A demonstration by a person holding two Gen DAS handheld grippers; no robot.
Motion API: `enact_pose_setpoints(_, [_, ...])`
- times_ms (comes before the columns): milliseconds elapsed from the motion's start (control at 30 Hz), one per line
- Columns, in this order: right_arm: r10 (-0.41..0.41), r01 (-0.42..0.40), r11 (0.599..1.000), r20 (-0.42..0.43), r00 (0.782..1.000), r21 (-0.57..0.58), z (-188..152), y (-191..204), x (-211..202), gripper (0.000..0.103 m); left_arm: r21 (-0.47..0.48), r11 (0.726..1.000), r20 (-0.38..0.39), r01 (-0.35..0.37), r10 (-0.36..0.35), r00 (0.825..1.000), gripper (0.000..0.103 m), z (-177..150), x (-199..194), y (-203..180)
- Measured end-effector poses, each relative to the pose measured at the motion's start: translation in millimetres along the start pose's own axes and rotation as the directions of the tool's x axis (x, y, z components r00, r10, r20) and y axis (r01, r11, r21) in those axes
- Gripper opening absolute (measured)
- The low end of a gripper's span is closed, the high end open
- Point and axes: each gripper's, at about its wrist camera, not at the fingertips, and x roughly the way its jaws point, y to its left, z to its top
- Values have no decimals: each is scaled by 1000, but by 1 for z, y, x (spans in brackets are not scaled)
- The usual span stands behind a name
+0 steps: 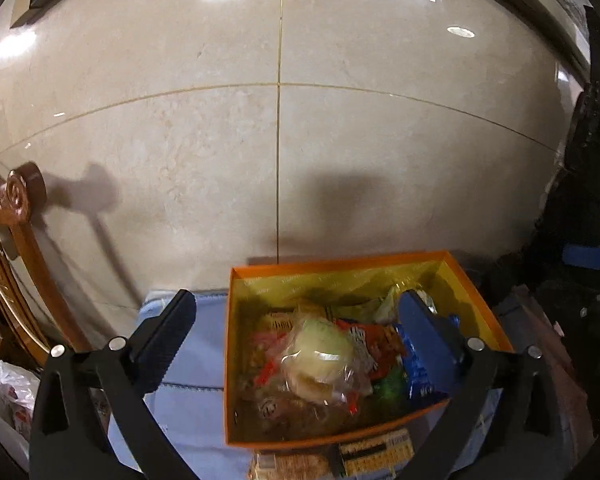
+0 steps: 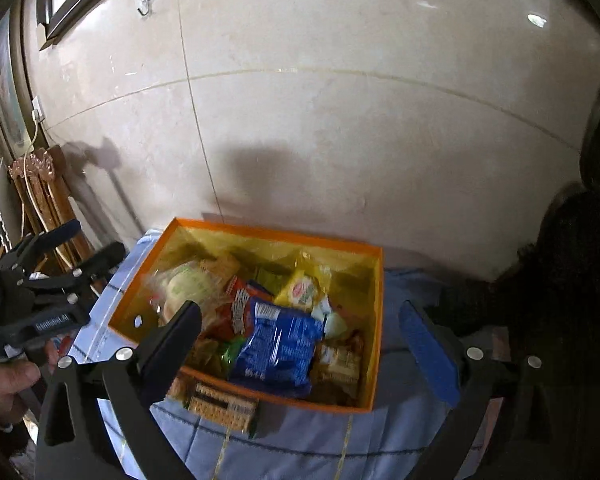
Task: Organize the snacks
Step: 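Carry both bags over the orange box and open both grippers, then grasp the cracker packet with the right gripper while the left grasps a barcode bread roll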
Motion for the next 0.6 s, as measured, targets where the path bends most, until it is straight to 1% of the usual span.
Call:
enact_pose_setpoints(67, [22, -21, 1000, -15, 1000, 17, -16, -1, -1, 99, 17, 1000, 1, 21, -21, 1000, 99, -12, -7, 0])
enact_pose_setpoints(100, [36, -35, 999, -20, 999, 25, -25, 1, -2, 99, 35, 999, -10, 35, -35, 999, 99, -25, -12, -1])
enact_pose_setpoints(167, [58, -57, 998, -41, 997, 31, -51, 9, -3, 99, 36, 998, -22, 57, -57, 998, 99, -45, -18, -1])
enact_pose_setpoints(233, [84, -82, 996, -62, 995, 38, -77, 17, -1, 99, 36, 997, -66, 71, -68, 995, 99, -81, -21, 2])
enact_pose_setpoints(267, [94, -91, 995, -76, 993, 40, -97, 23, 1, 99, 39, 997, -84, 73, -69, 994, 99, -94, -22, 3])
enact_pose_setpoints(300, [97, -94, 995, -88, 991, 41, -109, 27, 5, 99, 43, 996, -108, 73, -68, 992, 99, -114, -22, 4])
enact_pose_setpoints(333, [102, -98, 994, -102, 990, 46, -123, 31, 8, 99, 51, 996, -132, 70, -63, 989, 99, -131, -21, 4])
enact_pose_setpoints(367, [114, -108, 993, -133, 984, 55, -139, 36, 17, 99, 65, 996, -173, 57, -45, 984, 99, -151, -16, 4])
enact_pose_setpoints(400, [118, -109, 992, -159, 980, 61, -149, 38, 25, 99, 66, 997, -199, 50, -36, 979, 99, -163, -11, 5])
enact_pose_setpoints(467, [128, -118, 991, -192, 973, 64, -166, 46, 38, 99, 56, 998, -232, 27, -13, 973, 99, -183, -2, 7])
enact_pose_setpoints(600, [117, -112, 993, -211, 970, 36, -184, 61, 62, 99, 20, 1000, -251, 19, -13, 968, 99, -194, 21, 8])
